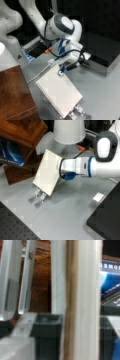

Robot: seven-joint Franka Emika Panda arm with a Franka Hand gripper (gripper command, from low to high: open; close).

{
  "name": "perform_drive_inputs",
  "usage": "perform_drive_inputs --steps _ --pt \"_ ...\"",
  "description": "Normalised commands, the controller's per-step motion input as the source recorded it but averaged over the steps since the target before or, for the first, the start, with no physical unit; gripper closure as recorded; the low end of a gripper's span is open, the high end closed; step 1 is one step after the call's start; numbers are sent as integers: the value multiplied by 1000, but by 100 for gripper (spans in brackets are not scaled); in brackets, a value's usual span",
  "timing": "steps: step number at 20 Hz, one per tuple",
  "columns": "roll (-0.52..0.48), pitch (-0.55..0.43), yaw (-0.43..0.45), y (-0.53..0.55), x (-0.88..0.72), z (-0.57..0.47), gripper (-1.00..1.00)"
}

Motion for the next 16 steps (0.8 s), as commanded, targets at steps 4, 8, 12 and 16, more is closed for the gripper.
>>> perform_drive_inputs --steps 4,8,12,16 --pt "47 -108 399 -381 -282 56 -100" --pt "40 -103 336 -320 -271 45 -100" --pt "59 -117 300 -254 -246 29 -100" --pt "69 -119 277 -207 -253 -15 -100"
